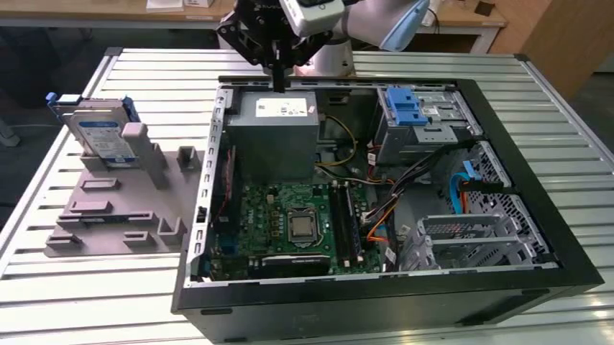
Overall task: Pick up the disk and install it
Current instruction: 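Reach for the disk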
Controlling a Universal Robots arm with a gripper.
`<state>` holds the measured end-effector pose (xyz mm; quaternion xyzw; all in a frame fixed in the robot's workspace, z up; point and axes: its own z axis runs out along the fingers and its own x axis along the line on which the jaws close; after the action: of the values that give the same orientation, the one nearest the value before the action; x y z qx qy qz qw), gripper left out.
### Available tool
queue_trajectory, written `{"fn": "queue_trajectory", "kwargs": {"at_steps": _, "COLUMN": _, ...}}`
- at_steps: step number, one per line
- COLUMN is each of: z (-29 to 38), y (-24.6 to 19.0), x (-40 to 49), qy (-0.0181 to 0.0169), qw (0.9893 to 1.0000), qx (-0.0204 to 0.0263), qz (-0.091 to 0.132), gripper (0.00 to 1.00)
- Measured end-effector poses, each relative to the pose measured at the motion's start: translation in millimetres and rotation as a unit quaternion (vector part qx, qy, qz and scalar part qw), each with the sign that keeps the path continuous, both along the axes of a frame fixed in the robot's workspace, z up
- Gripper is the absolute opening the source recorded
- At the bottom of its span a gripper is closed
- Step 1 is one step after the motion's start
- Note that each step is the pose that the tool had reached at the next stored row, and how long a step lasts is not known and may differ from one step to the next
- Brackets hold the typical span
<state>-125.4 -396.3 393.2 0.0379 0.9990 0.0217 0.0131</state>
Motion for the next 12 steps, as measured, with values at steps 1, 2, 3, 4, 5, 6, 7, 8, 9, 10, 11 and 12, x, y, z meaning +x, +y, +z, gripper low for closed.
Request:
{"fn": "queue_trajectory", "kwargs": {"at_steps": 1, "z": 0.0, "y": 0.3, "x": -0.5, "qy": 0.0, "qw": 1.0, "qx": 0.0, "qz": 0.0, "gripper": 0.11}}
{"fn": "queue_trajectory", "kwargs": {"at_steps": 2, "z": 0.0, "y": 0.4, "x": -1.1, "qy": 0.0, "qw": 1.0, "qx": 0.0, "qz": 0.0, "gripper": 0.11}}
{"fn": "queue_trajectory", "kwargs": {"at_steps": 3, "z": -0.1, "y": 0.6, "x": -1.6, "qy": 0.0, "qw": 1.0, "qx": 0.0, "qz": 0.0, "gripper": 0.11}}
{"fn": "queue_trajectory", "kwargs": {"at_steps": 4, "z": -0.1, "y": 0.7, "x": -2.1, "qy": 0.0, "qw": 1.0, "qx": -0.0001, "qz": 0.0, "gripper": 0.11}}
{"fn": "queue_trajectory", "kwargs": {"at_steps": 5, "z": -0.1, "y": 0.9, "x": -2.5, "qy": 0.0, "qw": 1.0, "qx": -0.0001, "qz": 0.0, "gripper": 0.11}}
{"fn": "queue_trajectory", "kwargs": {"at_steps": 6, "z": -0.2, "y": 1.0, "x": -3.0, "qy": 0.0, "qw": 1.0, "qx": -0.0001, "qz": 0.0, "gripper": 0.11}}
{"fn": "queue_trajectory", "kwargs": {"at_steps": 7, "z": -0.2, "y": 1.0, "x": -3.2, "qy": 0.0, "qw": 1.0, "qx": 0.0, "qz": 0.0, "gripper": 0.11}}
{"fn": "queue_trajectory", "kwargs": {"at_steps": 8, "z": -0.2, "y": 1.0, "x": -3.2, "qy": 0.0, "qw": 1.0, "qx": 0.0, "qz": 0.0, "gripper": 0.11}}
{"fn": "queue_trajectory", "kwargs": {"at_steps": 9, "z": -0.3, "y": 1.1, "x": -3.7, "qy": 0.0, "qw": 1.0, "qx": 0.0, "qz": 0.0, "gripper": 0.11}}
{"fn": "queue_trajectory", "kwargs": {"at_steps": 10, "z": -0.4, "y": 1.1, "x": -4.3, "qy": 0.0, "qw": 1.0, "qx": 0.0, "qz": 0.0, "gripper": 0.11}}
{"fn": "queue_trajectory", "kwargs": {"at_steps": 11, "z": -0.4, "y": 1.1, "x": -4.4, "qy": 0.0, "qw": 1.0, "qx": 0.0, "qz": 0.0, "gripper": 0.11}}
{"fn": "queue_trajectory", "kwargs": {"at_steps": 12, "z": -0.4, "y": 1.2, "x": -4.6, "qy": 0.0, "qw": 1.0, "qx": 0.0, "qz": 0.0, "gripper": 0.11}}
